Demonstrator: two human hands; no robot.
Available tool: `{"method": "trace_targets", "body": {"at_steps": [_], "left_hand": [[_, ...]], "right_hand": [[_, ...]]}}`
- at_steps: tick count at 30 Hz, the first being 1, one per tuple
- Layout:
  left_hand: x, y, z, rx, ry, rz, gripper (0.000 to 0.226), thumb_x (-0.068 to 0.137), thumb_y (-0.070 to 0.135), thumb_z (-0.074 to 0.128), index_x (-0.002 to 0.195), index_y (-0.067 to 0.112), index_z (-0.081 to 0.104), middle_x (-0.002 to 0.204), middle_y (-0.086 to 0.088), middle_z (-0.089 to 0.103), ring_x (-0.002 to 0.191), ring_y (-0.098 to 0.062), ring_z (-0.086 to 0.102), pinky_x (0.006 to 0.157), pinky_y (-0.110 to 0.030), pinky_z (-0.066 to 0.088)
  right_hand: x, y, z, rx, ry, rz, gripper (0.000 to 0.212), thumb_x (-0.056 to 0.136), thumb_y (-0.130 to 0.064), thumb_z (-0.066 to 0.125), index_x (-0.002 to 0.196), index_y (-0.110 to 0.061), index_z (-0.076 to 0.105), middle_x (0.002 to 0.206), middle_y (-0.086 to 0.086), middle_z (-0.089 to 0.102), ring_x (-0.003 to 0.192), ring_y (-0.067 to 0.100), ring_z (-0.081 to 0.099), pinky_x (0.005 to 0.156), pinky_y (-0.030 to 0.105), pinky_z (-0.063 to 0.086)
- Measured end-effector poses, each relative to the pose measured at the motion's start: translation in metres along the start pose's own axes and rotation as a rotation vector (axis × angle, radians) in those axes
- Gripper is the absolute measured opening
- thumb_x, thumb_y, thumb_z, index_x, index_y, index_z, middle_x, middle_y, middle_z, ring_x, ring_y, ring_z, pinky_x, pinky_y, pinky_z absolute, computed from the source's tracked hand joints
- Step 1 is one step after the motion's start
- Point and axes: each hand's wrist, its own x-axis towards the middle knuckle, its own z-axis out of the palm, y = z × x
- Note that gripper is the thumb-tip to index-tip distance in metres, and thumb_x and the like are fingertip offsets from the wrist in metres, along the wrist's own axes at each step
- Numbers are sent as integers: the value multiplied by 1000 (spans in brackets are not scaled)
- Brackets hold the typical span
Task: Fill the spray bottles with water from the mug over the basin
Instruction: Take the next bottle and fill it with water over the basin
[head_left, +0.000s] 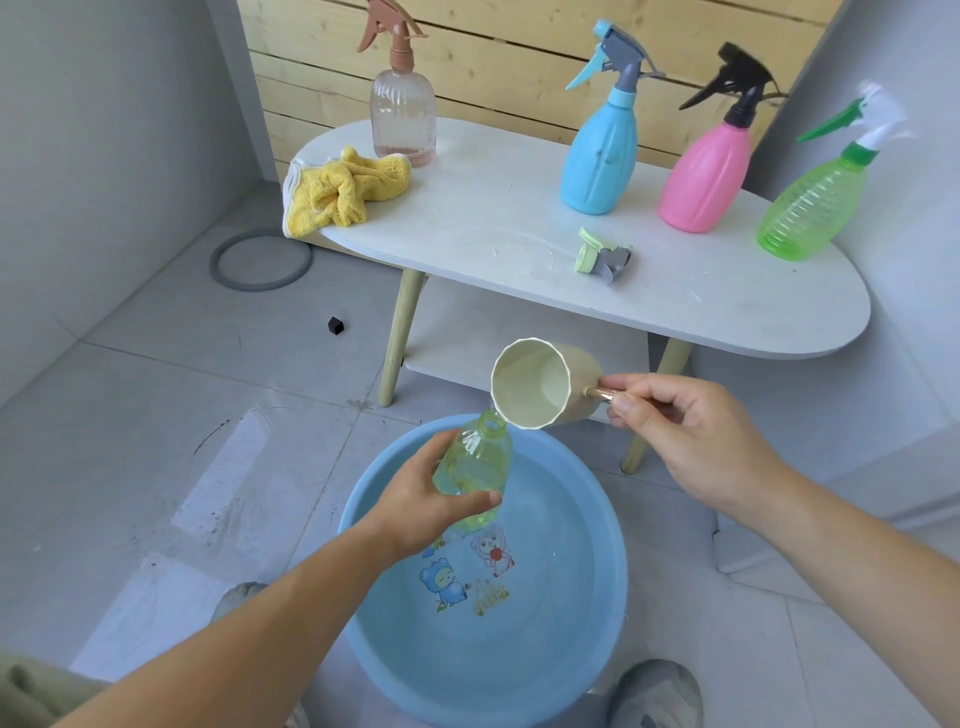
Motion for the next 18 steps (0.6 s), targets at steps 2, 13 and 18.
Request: {"method": "trace_targets", "body": {"at_steps": [2, 13, 18], "left_hand": [[0, 0, 0, -2, 4, 4, 81, 62, 54, 90, 134, 47, 54, 128, 20, 63, 124, -3, 56, 107, -35, 48], [1, -2, 1, -7, 8, 13, 79, 64, 50, 91, 134, 46, 54, 127, 20, 64, 122, -1, 57, 103, -29, 48], [0, -1, 1, -4, 7, 14, 76, 67, 46, 91, 134, 46, 55, 125, 20, 66, 119, 0, 59, 99, -29, 52]], "right_hand": [[0, 0, 0, -7, 0, -10, 22, 93, -23, 63, 74, -30, 72, 107, -22, 71, 103, 0, 65, 99, 33, 49], [-2, -8, -1, -26, -12, -27, 20, 94, -19, 63, 77, -25, 72, 114, -16, 69, 102, -5, 64, 91, 15, 44], [-2, -7, 0, -37, -5, -36, 14, 93, -19, 64, 83, -18, 73, 118, -14, 68, 100, -5, 64, 88, 7, 45]]}}
